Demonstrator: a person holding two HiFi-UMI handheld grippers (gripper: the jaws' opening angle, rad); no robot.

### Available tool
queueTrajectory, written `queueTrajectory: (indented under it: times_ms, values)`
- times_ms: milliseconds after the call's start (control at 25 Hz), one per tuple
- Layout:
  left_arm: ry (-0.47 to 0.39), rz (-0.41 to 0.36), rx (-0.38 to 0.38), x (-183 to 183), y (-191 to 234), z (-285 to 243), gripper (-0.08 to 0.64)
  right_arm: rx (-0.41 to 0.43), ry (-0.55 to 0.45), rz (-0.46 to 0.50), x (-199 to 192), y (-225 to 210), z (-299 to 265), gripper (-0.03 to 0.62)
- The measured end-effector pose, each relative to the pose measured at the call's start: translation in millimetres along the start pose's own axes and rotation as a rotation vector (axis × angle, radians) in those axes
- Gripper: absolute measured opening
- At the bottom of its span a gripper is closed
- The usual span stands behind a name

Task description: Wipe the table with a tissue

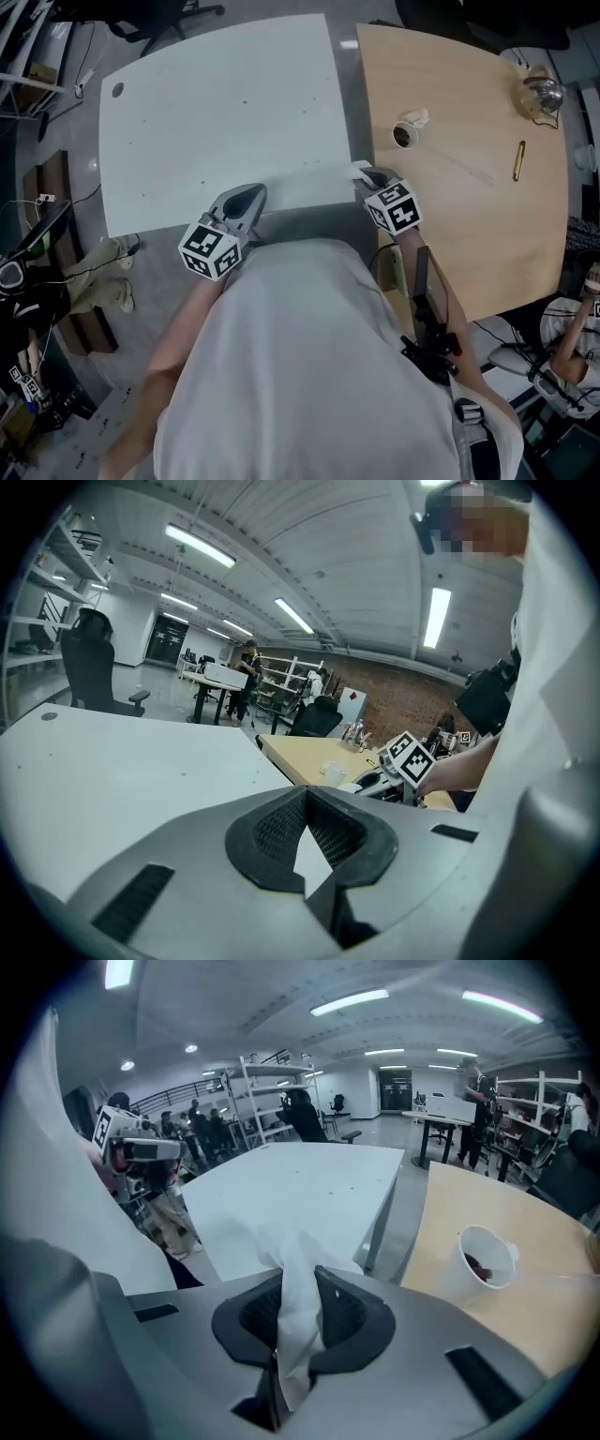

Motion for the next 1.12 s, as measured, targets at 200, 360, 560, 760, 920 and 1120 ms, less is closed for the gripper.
queueTrajectory:
  times_ms: [200, 360, 560, 760, 920, 1120]
  values:
    - [-0.013, 0.01, 0.007, 2, 6, 17, 0.006, 0.024, 0.062, 0.025, 0, 20, -23, 0.051]
    - [-0.019, 0.017, 0.001, 9, 15, 27, 0.006, 0.058, 0.146, 0.132, -7, 33, -41, 0.051]
    - [-0.024, 0.041, 0.016, 9, 32, 46, 0.005, -0.006, 0.248, 0.376, -1, 19, -54, 0.052]
    - [-0.031, 0.055, 0.053, 8, 49, 65, 0.005, -0.118, 0.302, 0.532, 12, 0, -77, 0.052]
    - [-0.033, 0.059, 0.073, 12, 59, 74, 0.006, -0.174, 0.369, 0.65, 16, -6, -97, 0.052]
    - [-0.027, 0.077, 0.095, 10, 68, 82, 0.005, -0.128, 0.459, 0.88, 8, 6, -112, 0.049]
Point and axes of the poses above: the fingertips, and each gripper's own axes: z backward along the fingers, y to its left, x out of its top, the point moved 7 cm from there along z, backward along the fingers, and after that the axes turned 15 degrees about -y, right-handed, at the moved point
